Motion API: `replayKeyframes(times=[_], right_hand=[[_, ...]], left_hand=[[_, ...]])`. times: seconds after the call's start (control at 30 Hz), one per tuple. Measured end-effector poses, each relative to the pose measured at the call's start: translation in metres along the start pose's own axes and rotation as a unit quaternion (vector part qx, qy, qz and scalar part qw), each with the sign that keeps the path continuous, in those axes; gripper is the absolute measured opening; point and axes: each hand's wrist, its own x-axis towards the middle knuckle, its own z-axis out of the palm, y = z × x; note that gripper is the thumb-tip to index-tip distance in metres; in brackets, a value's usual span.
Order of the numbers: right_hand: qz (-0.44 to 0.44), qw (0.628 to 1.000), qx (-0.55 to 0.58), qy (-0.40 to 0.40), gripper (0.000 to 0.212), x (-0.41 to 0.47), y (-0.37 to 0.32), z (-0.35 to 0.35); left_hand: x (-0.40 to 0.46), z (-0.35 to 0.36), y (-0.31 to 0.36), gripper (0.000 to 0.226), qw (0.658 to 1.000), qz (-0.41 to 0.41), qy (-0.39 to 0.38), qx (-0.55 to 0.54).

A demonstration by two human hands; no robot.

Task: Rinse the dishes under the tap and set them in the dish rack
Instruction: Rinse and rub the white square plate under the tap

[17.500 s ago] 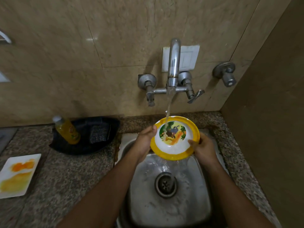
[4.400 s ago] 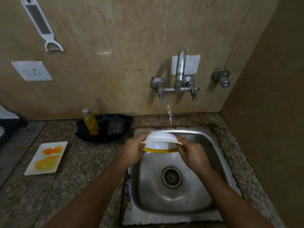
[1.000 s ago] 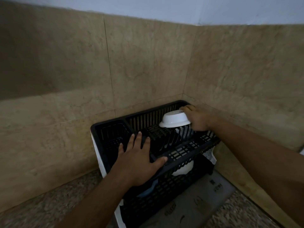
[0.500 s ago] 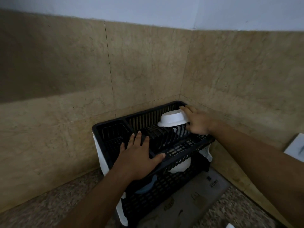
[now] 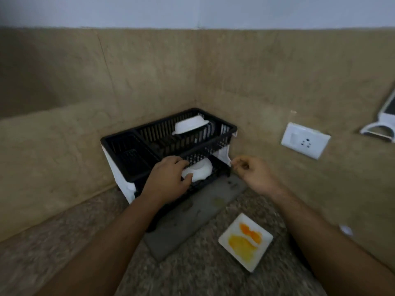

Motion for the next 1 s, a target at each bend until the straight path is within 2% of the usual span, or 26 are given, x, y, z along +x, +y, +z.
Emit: replayKeyframes(times=[0.07, 0.17, 0.23, 0.3, 0.37, 0.4, 0.47, 0.57, 0.77, 0.83, 0.9, 1.0], right_hand=[[0.049, 0.999, 0.023, -0.005, 0.015, -0.043, 0.016, -0.004], [0.129, 0.991, 0.042, -0.021, 0.012, -0.095, 0.046, -0.004], [0.192, 0.980, 0.052, -0.026, 0.016, -0.116, 0.069, 0.005], [0.258, 0.963, 0.061, -0.044, 0.025, -0.127, 0.094, 0.022], [0.312, 0.948, 0.048, -0.035, 0.016, -0.133, 0.107, 0.040], [0.337, 0.940, 0.039, -0.022, 0.018, -0.134, 0.112, 0.048], [0.371, 0.929, 0.007, -0.007, 0.033, -0.135, 0.126, 0.066], [0.402, 0.916, 0.004, 0.006, 0.043, -0.139, 0.145, 0.088], [0.411, 0.910, 0.051, 0.022, 0.037, -0.143, 0.168, 0.110], [0.408, 0.909, 0.083, 0.033, 0.039, -0.145, 0.180, 0.117], [0.408, 0.905, 0.109, 0.050, 0.039, -0.148, 0.159, 0.105], [0.417, 0.899, 0.117, 0.064, 0.029, -0.165, 0.143, 0.082]], left_hand=[[-0.017, 0.010, 0.026, 0.039, 0.999, -0.012, -0.023, -0.039], [-0.034, 0.040, 0.052, 0.019, 0.989, -0.042, -0.106, -0.092], [-0.039, 0.069, 0.059, 0.015, 0.978, -0.069, -0.147, -0.132], [-0.039, 0.099, 0.064, 0.017, 0.965, -0.091, -0.183, -0.163], [-0.034, 0.131, 0.066, 0.019, 0.957, -0.090, -0.230, -0.154], [-0.031, 0.146, 0.068, 0.021, 0.953, -0.085, -0.248, -0.155], [-0.026, 0.174, 0.069, 0.028, 0.947, -0.078, -0.268, -0.160], [-0.023, 0.202, 0.072, 0.040, 0.936, -0.072, -0.303, -0.164], [-0.023, 0.226, 0.078, 0.030, 0.914, -0.088, -0.351, -0.182], [-0.025, 0.228, 0.082, 0.033, 0.915, -0.094, -0.346, -0.188], [-0.028, 0.224, 0.089, 0.029, 0.922, -0.100, -0.323, -0.187], [-0.043, 0.214, 0.108, 0.022, 0.929, -0.121, -0.277, -0.214]])
